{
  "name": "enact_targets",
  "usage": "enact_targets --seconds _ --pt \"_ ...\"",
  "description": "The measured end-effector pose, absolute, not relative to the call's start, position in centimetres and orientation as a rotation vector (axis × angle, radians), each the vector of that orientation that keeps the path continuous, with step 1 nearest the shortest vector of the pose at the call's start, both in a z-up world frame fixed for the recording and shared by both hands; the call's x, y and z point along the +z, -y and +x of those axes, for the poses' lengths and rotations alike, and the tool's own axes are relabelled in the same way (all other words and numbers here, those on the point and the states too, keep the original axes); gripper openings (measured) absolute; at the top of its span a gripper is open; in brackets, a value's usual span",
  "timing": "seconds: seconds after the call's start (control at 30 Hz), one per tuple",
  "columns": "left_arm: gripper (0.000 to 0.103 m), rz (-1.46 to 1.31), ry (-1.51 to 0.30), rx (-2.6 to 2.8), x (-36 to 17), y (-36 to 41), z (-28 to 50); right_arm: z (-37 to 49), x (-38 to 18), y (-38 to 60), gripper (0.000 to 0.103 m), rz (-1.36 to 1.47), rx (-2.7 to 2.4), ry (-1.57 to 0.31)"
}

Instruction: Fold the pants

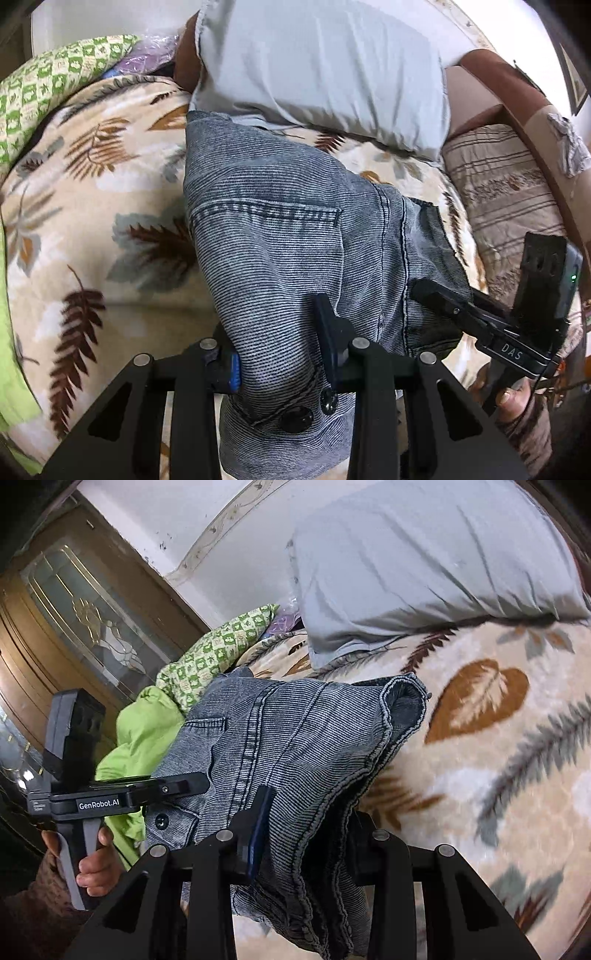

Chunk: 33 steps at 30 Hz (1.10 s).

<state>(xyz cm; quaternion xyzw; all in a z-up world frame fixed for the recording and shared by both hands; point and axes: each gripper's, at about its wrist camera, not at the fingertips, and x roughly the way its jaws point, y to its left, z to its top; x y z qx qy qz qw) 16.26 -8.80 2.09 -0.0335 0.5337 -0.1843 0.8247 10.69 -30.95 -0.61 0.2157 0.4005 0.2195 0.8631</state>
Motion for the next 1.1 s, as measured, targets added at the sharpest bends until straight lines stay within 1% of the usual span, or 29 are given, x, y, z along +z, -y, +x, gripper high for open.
enact_targets --seconds 0.33,0.63,0.7,0.77,0.8,0.83,0.87,0.9,0.93,0.97,1.1 --pt "0.031 -0.058 -1.168 -0.338 -1.3 8.8 20.2 15.7 -3.3 30.0 0.035 0.411 0.422 -0.896" --pt "0.032 -0.001 -1.168 -0.298 -4.0 9.0 21.4 17.3 -6.6 30.5 0.037 0.408 0.39 -0.927" --pt "0.036 0.031 -1.156 -0.29 -4.4 9.1 21.4 17.5 -7.0 30.6 0.038 0.399 0.383 -0.932" --pt "0.043 0.057 -1.145 -0.281 -4.8 9.2 21.4 17.6 -7.5 30.7 0.042 0.377 0.366 -0.939" --pt "0.045 0.066 -1.138 -0.272 -5.1 9.1 21.4 17.5 -7.8 31.0 0.043 0.375 0.361 -0.943" --pt "0.049 0.065 -1.136 -0.267 -5.3 9.0 21.4 17.5 -8.1 31.1 0.047 0.375 0.356 -0.947" --pt "0.055 0.061 -1.134 -0.26 -5.6 8.8 21.5 17.5 -8.4 31.4 0.055 0.372 0.342 -0.95" --pt "0.058 0.055 -1.13 -0.242 -5.8 8.5 21.5 17.4 -8.9 32.0 0.059 0.379 0.325 -0.958" --pt "0.065 0.053 -1.124 -0.232 -5.8 8.3 21.5 17.4 -9.3 32.5 0.061 0.398 0.316 -0.964" --pt "0.066 0.052 -1.12 -0.224 -5.9 8.2 21.5 17.2 -9.6 33.2 0.061 0.418 0.3 -0.966" --pt "0.066 0.022 -1.114 -0.183 -4.6 7.1 20.8 16.1 -8.6 34.4 0.061 0.442 0.268 -0.957"
